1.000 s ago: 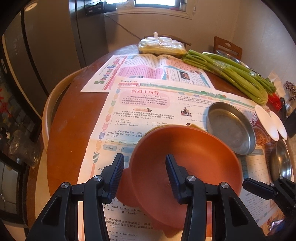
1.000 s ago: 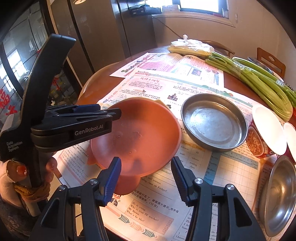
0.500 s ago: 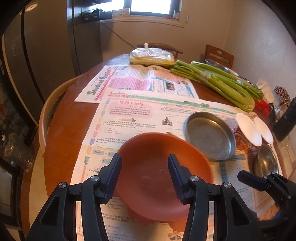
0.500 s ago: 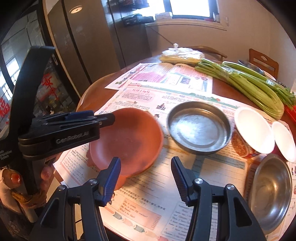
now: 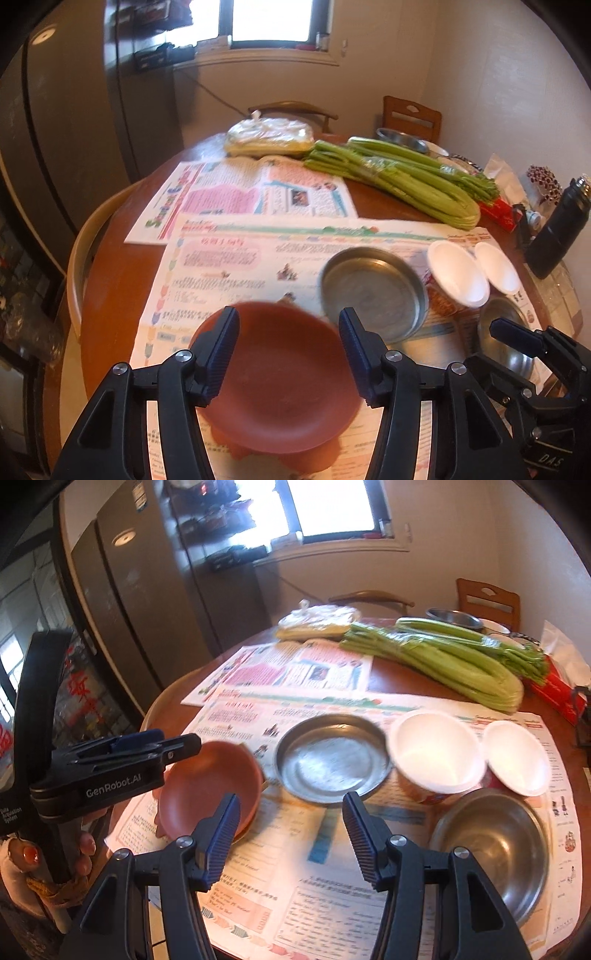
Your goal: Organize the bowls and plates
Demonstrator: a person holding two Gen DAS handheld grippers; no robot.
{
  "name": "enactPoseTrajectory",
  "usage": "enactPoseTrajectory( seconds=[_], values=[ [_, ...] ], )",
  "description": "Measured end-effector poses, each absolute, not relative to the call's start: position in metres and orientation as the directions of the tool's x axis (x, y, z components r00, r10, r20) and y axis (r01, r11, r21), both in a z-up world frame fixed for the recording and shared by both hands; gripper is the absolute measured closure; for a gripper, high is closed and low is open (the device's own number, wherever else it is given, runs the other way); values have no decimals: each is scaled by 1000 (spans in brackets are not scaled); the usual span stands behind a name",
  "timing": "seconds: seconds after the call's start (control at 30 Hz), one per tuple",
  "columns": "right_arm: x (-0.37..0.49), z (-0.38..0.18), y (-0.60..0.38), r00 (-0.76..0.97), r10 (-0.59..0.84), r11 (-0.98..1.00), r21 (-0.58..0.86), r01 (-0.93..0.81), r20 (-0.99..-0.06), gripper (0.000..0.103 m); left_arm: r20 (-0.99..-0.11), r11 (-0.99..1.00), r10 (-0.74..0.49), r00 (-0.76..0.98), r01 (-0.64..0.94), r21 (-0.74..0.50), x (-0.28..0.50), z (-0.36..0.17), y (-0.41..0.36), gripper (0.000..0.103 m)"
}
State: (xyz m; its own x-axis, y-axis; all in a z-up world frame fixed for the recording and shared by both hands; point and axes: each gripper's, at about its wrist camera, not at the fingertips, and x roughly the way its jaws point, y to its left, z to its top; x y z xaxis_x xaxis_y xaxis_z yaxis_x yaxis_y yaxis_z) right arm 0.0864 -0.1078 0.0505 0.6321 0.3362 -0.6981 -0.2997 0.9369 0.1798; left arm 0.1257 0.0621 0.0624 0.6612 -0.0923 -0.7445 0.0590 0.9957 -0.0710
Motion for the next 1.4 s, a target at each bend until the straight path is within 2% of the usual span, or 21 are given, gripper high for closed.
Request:
enactPoseTrajectory(
  seconds=[0.33, 0.53, 0.7, 0.97, 1.4],
  values=[
    [93, 61, -152, 659, 315, 949, 219, -227, -683, 43, -721, 987, -140, 679, 155, -47, 149, 105, 27, 42],
    [98, 61, -161, 648, 331, 943, 261, -205, -686, 43, -741, 978, -156, 654, 209, -22, 175, 109, 12, 41],
    [110, 48, -148, 602, 359, 933, 291, -211, -714, 43, -777, 973, -145, 613, 232, 2, 202, 92, 7, 41],
    [130, 14, -129, 541, 328, 945, 279, -173, -775, 43, -847, 973, -126, 517, 231, -3, 234, 42, 15, 41],
    [154, -17, -118, 476, 285, 958, 265, -110, -832, 43, -889, 961, -142, 435, 274, -19, 257, -5, 9, 41]
  ],
)
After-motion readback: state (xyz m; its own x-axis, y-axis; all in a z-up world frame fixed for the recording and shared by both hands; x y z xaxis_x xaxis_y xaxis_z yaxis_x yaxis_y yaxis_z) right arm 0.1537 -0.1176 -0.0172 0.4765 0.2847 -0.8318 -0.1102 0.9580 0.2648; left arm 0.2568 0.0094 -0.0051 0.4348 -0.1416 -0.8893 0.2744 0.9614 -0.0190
